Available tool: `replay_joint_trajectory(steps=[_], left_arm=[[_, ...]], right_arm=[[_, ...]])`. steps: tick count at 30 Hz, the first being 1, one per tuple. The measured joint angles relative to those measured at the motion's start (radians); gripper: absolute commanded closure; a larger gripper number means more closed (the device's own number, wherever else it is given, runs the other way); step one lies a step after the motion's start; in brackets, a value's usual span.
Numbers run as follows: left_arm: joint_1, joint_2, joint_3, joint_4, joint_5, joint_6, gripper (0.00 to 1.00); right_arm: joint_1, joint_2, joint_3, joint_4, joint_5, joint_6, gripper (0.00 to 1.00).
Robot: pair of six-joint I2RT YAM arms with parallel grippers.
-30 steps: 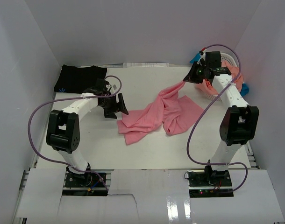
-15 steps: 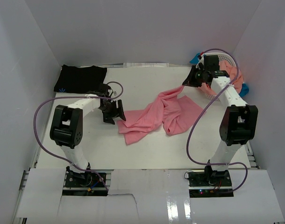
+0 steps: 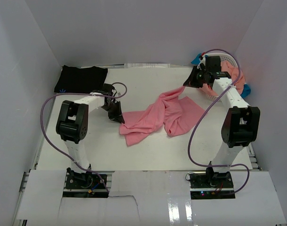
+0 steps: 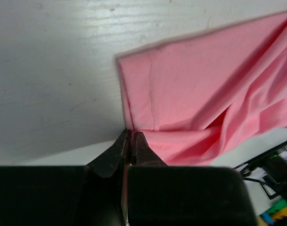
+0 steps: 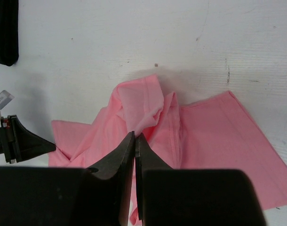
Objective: Fold and stack the t-shirts
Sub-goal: Flatten out the tshirt
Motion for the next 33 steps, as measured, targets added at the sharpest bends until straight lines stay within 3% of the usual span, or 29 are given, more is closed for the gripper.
replay_joint_trajectory(steps=[1, 12, 19, 26, 29, 30, 33], left_arm=[[-0.002, 0.011, 0.003, 0.001, 0.009, -0.002, 1.00], [0.014, 0.005, 0.115, -0.068, 0.071, -0.016, 1.00], [0.084, -0.185, 0.206, -0.062, -0.046, -0.063, 1.00], [0.089, -0.451, 0.062, -0.043, -0.158, -0.091, 1.00], [0.089, -0.481, -0.040, -0.039, -0.149, -0.090, 0.99], [0.089, -0.478, -0.074, -0.037, -0.139, -0.090, 0.86], [0.084, -0.458, -0.169, -0.050, -0.101, -0.085, 0.62]], right_arm=[[0.000, 0.000, 0.000, 0.000, 0.000, 0.000, 0.92], [-0.002, -0.002, 0.000, 0.000, 0.005, 0.001, 0.92], [-0.027, -0.079, -0.080, 0.005, 0.024, 0.001, 0.92], [-0.066, -0.226, -0.192, -0.029, 0.079, 0.002, 0.92], [-0.076, -0.260, -0.221, -0.040, 0.084, 0.002, 0.92], [-0.076, -0.273, -0.238, -0.041, 0.084, 0.001, 0.92], [-0.076, -0.309, -0.292, -0.062, 0.089, 0.000, 0.92]])
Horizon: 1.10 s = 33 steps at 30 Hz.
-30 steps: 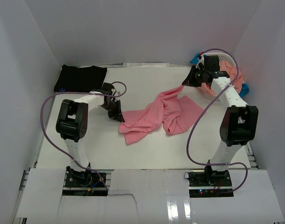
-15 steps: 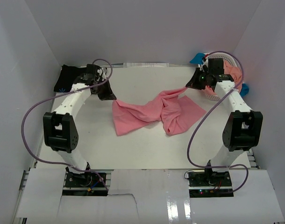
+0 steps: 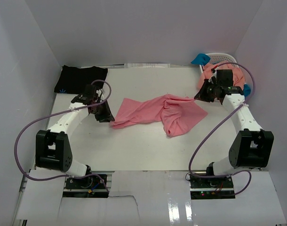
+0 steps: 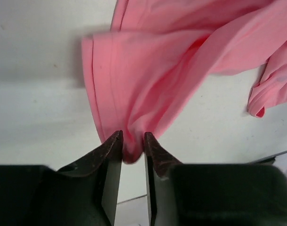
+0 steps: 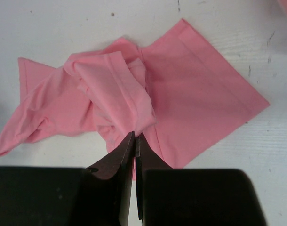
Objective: Fold and stack the t-shirts
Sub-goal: Flatten out the tshirt
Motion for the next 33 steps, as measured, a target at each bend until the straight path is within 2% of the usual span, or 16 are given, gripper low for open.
replay_joint_trajectory(steps=[1, 4, 6, 18, 25, 28, 33], left_arm=[[-0.005, 0.004, -0.024, -0.011, 0.010, 0.000, 0.41], [-0.015, 0.005, -0.058, -0.039, 0.035, 0.005, 0.09], [-0.019, 0.004, -0.062, -0.050, 0.047, -0.002, 0.03], [-0.021, -0.023, -0.113, 0.003, 0.085, -0.053, 0.02], [-0.104, 0.019, -0.117, -0.061, 0.050, -0.034, 0.07], [-0.112, -0.024, -0.173, -0.044, 0.053, -0.090, 0.06], [-0.111, -0.188, -0.327, -0.018, 0.061, -0.254, 0.07]], right_arm=[[0.002, -0.012, -0.014, -0.015, 0.004, -0.001, 0.92], [0.003, -0.038, -0.035, -0.040, 0.016, -0.004, 0.92], [0.003, -0.051, -0.037, -0.050, 0.018, -0.004, 0.92], [0.003, -0.066, -0.037, -0.051, 0.018, -0.006, 0.92], [0.003, -0.066, -0.037, -0.052, 0.018, -0.008, 0.92], [0.003, -0.066, -0.037, -0.052, 0.018, -0.009, 0.92], [0.003, -0.066, -0.037, -0.052, 0.018, -0.008, 0.92]])
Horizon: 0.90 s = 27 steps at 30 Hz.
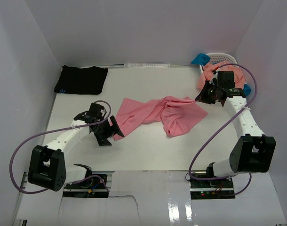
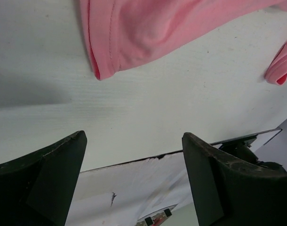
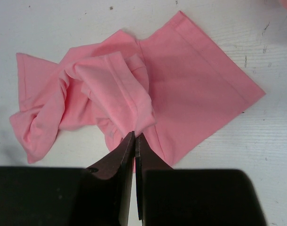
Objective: Fold and stack the t-shirts
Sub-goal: Flatten out the tshirt
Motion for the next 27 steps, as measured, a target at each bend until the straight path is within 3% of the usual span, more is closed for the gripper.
replay_joint_trajectory(steps=[13, 17, 22, 27], left_arm=[[0.000, -0.032, -0.138, 0.127, -0.031, -0.328, 0.19], [0.000, -0.103, -0.197, 0.138, -0.071, -0.436, 0.22], [0.000, -0.304, -0.237, 0.136, -0.192, -0.592, 0.41], [0.000, -0.407, -0.237, 0.134, -0.338, -0.675, 0.36]], right_arm=[[0.000, -0.004, -0.019, -0.001, -0.001, -0.001, 0.92], [0.000, -0.009, -0.019, -0.001, -0.003, -0.003, 0.92], [0.000, -0.017, -0.019, 0.000, -0.008, -0.004, 0.92], [0.000, -0.018, -0.019, 0.000, -0.018, -0.004, 0.92]])
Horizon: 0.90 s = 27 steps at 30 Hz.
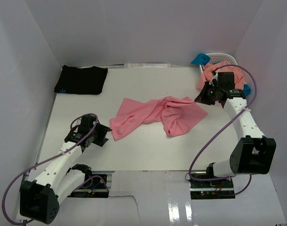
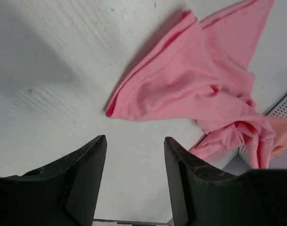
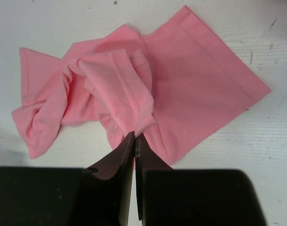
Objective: Fold and stack the t-shirts
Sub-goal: Flatten out the tshirt
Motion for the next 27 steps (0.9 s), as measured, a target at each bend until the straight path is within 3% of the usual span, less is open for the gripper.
replay_joint_trajectory(steps=[11, 19, 27], left_arm=[[0.000, 0.238, 0.043, -0.034, -0.033, -0.043, 0.35], [0.000, 0.261, 0.048, -0.034, -0.001, -0.059, 0.35], [-0.035, 0.344, 0.052, -0.037, -0.010, -0.183, 0.36]], right_arm=[[0.002, -0.009, -0.012, 0.000, -0.021, 0.008, 0.92], [0.003, -0.019, -0.030, 0.006, -0.038, 0.009, 0.92], [0.003, -0.019, -0.035, 0.014, -0.046, 0.010, 0.92]])
